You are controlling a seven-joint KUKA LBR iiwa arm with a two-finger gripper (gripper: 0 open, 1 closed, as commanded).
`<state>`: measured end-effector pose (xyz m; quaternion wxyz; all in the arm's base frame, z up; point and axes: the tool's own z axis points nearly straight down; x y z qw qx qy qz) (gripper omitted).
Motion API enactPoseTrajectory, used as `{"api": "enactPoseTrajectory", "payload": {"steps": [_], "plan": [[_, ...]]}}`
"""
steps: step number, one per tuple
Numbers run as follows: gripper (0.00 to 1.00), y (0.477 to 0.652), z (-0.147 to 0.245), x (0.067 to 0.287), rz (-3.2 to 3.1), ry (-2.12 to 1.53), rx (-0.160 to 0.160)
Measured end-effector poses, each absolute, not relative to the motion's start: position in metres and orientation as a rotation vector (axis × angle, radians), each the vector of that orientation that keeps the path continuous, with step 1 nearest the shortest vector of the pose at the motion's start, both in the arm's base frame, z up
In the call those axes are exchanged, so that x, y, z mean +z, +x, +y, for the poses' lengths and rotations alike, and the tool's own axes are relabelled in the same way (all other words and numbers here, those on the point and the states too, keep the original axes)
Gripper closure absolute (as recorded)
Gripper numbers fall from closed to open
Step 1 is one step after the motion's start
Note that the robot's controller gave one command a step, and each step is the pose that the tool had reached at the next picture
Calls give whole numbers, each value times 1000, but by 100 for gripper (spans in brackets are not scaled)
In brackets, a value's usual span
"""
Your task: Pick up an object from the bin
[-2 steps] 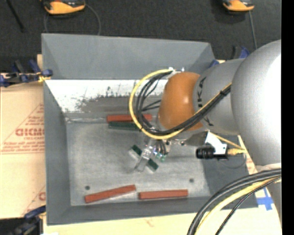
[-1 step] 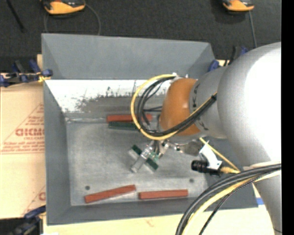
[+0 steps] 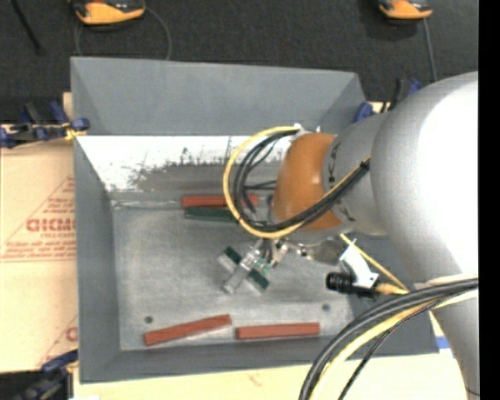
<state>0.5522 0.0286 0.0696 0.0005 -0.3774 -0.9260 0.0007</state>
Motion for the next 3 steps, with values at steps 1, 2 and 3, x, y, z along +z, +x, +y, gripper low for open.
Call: {"api": "enactPoseTrajectory", "payload": {"steps": [1, 2, 3], "plan": [[100, 553, 28, 70, -2911, -1183, 2], [100, 555, 27, 131, -2920, -1176, -4], [100, 556, 26, 138, -2920, -1168, -2]]}}
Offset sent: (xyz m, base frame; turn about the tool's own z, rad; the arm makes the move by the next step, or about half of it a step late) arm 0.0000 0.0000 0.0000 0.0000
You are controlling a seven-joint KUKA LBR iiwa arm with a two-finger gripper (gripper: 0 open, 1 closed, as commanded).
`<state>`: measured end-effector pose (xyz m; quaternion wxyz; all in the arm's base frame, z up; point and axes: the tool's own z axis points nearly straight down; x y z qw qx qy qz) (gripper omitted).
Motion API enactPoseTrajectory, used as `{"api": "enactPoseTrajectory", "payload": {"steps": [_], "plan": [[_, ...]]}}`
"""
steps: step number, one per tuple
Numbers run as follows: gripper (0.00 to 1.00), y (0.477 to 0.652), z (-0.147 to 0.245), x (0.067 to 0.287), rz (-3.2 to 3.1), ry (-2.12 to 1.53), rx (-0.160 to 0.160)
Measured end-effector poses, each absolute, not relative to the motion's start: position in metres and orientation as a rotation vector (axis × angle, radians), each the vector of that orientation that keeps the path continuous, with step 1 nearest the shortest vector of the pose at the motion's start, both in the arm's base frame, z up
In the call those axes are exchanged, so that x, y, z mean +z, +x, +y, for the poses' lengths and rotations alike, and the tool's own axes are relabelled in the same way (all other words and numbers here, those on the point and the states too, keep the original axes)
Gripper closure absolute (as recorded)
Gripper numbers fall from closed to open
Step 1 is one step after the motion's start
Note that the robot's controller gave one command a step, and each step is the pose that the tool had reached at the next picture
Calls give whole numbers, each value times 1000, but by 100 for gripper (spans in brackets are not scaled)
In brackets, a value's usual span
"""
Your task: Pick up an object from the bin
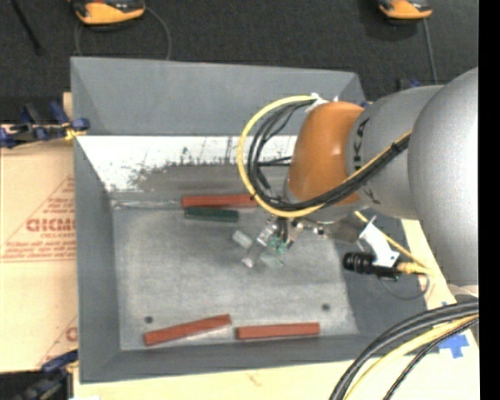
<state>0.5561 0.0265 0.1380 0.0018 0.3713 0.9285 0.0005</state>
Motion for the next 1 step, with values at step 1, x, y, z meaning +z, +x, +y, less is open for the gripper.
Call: {"api": "enactPoseTrajectory", "payload": {"steps": [1], "plan": [[100, 557, 26, 147, 2916, 1158, 2]]}}
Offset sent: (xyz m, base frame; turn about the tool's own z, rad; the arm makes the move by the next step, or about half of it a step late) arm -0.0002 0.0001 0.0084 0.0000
